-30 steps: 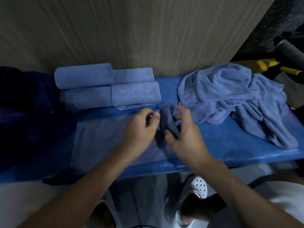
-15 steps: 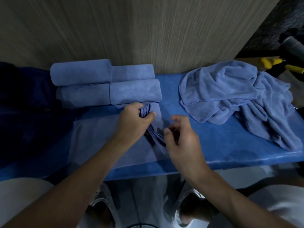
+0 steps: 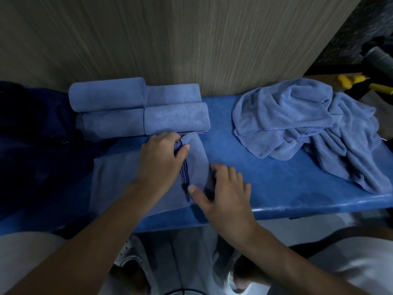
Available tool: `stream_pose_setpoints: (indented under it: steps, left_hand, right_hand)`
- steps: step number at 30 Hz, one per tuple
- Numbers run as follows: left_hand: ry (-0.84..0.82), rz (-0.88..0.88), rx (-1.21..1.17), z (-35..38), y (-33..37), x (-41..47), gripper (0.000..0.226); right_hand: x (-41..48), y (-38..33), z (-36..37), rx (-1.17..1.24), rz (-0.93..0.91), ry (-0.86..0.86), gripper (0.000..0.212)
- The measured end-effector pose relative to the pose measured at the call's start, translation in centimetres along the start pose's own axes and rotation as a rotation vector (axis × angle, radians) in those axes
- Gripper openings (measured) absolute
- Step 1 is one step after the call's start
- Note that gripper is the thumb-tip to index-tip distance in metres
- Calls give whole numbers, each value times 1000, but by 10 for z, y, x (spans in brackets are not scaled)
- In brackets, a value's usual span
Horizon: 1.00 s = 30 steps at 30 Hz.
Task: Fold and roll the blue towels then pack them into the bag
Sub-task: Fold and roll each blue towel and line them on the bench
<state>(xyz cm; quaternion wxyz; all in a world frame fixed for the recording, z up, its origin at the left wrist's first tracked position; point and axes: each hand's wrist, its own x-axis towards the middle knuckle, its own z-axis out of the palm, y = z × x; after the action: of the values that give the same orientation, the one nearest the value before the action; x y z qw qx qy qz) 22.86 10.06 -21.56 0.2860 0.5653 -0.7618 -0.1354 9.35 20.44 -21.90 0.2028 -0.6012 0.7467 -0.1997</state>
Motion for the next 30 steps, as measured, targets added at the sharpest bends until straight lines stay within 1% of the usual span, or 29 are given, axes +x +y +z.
stream_pose_setpoints:
  steps: [1,3,6,10,12,14,16,18,22,24,26,30]
  left_hand:
    - [6,12,7,0,-2,0,20]
    - [12,27,30,-1,-7,-1,21]
    - [-18,18,77,-5,-8,-2,28]
    - [-110,-83,95,-16,-8,-2,26]
    - [-161,-129,96,-22,-7,-2,22]
    - [-233,-170,86,-26,-7,-3,20]
    - [-319,-187,89,-28,-8,-5,22]
    - [-367,-160,114,-29,-13,-8,25]
    - [-448,-70,136,-33,-24,-6,27]
    - [-481,-67,92,-35,-28,-4,28]
    - [-504,-67,42,-36,-32,-4,25]
    - [-520,-2,-57,-37,-36,-3,20]
  right_hand:
    - [0,0,0,-36,-22,-8,75]
    - [4,1,-1,-86,-42,-18,77]
    - [10,0,-7,-56,-50,-44,77]
    - [22,6,-20,-17,-84,-118,89]
    - [33,15,-28,-4,-92,-125,91]
    - [43,24,-37,28,-100,-98,84]
    - [49,29,-42,18,-116,-61,71]
    - [52,32,-44,-13,-127,-69,59]
    - [55,36,-46,-10,-144,-137,41]
    - [55,39,-45,-63,-151,-125,42]
    - [55,41,-44,-157,-177,-126,48]
    - [59,43,-51,-169,-165,-199,55]
